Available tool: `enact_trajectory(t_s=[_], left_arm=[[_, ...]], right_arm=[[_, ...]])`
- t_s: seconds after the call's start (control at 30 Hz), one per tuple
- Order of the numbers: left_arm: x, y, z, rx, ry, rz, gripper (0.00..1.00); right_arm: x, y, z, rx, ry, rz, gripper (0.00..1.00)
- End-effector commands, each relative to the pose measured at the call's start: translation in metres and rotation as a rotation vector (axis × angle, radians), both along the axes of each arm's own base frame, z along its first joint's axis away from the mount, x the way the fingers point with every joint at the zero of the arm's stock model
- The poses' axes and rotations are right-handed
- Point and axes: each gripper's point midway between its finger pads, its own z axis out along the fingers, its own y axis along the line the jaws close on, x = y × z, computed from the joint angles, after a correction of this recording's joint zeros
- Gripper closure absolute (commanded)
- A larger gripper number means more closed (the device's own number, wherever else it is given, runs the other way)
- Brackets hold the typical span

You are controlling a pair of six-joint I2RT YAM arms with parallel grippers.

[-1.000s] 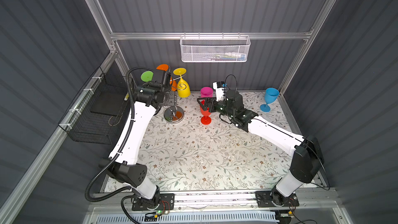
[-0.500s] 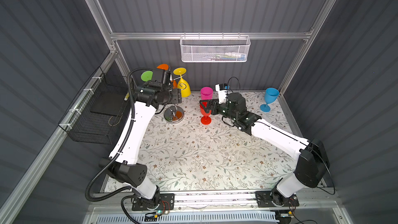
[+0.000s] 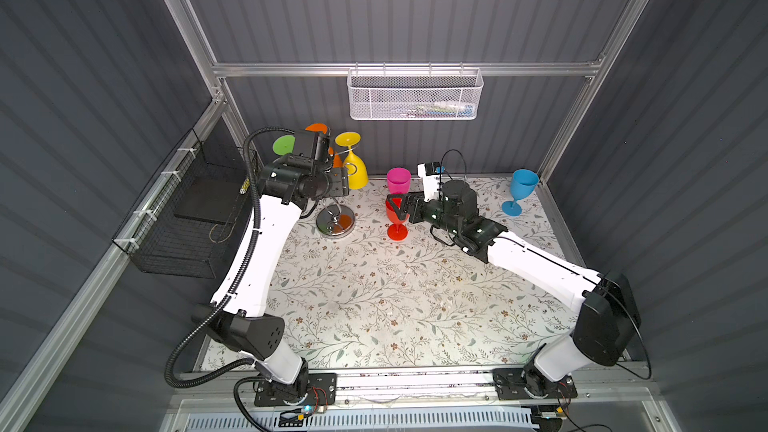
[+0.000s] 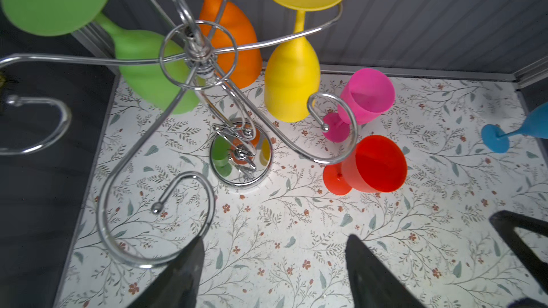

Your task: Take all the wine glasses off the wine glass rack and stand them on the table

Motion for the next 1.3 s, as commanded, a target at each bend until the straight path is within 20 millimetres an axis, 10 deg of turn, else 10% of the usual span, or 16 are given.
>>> enact_trajectory(t_s=[0.0,0.57,1.27], left_arm=[[0.002,0.026,0.0,0.082,0.01,0.066,0.24],[0.025,0.087,-0.01,0.044,0.046,0.176,0.24],[0.081,0.093,-0.001,0.004,0.003,0.183,0.24]], right_arm=[[-0.003,-0.002,0.007,0.003,-0.029,0.001,0.16],[-0.007,-0.004,0.01,-0.003,-0.045,0.003,0.15],[-0.006,0.006,0.016,0.034,-0.025,0.038,0.15]])
